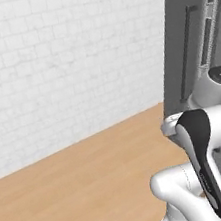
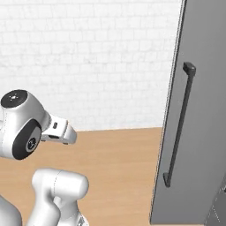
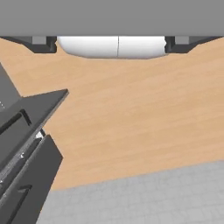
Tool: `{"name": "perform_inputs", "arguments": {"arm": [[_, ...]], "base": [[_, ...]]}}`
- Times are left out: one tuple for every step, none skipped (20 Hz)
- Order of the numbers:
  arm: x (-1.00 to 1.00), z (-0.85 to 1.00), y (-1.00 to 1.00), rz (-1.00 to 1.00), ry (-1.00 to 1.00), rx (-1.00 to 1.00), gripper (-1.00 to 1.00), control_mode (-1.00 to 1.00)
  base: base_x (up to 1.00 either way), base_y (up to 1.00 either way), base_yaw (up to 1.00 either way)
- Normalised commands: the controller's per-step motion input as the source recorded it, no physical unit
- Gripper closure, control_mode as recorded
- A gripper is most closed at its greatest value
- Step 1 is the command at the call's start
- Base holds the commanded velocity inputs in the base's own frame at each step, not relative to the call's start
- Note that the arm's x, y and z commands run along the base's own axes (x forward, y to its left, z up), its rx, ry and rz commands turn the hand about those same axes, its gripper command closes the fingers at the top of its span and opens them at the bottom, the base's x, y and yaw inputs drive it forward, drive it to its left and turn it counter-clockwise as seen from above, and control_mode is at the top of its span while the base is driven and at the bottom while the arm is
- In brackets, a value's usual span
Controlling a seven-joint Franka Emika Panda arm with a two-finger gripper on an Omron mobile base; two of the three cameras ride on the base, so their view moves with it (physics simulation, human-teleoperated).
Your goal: Place one bell pepper and one fish in each tupperware on the nearby counter, to pack two identical lunches.
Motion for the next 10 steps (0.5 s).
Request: {"name": "perform_inputs", "arguments": {"arm": [[0.00,0.00,0.00,0.00,0.00,0.00,-1.00,1.00],[0.00,0.00,0.00,0.00,0.00,0.00,-1.00,1.00],[0.00,0.00,0.00,0.00,0.00,0.00,-1.00,1.00],[0.00,0.00,0.00,0.00,0.00,0.00,-1.00,1.00],[0.00,0.00,0.00,0.00,0.00,0.00,-1.00,1.00],[0.00,0.00,0.00,0.00,0.00,0.00,-1.00,1.00],[0.00,0.00,0.00,0.00,0.00,0.00,-1.00,1.00],[0.00,0.00,0.00,0.00,0.00,0.00,-1.00,1.00],[0.00,0.00,0.00,0.00,0.00,0.00,-1.00,1.00],[0.00,0.00,0.00,0.00,0.00,0.00,-1.00,1.00]], "base": [[1.00,0.42,0.12],[1.00,0.46,0.02],[1.00,0.39,0.00],[1.00,0.39,0.00],[1.00,0.40,0.00],[1.00,0.36,0.00],[1.00,0.28,-0.09],[1.00,0.29,-0.16],[1.00,0.37,-0.30],[1.00,0.41,-0.39]]}}
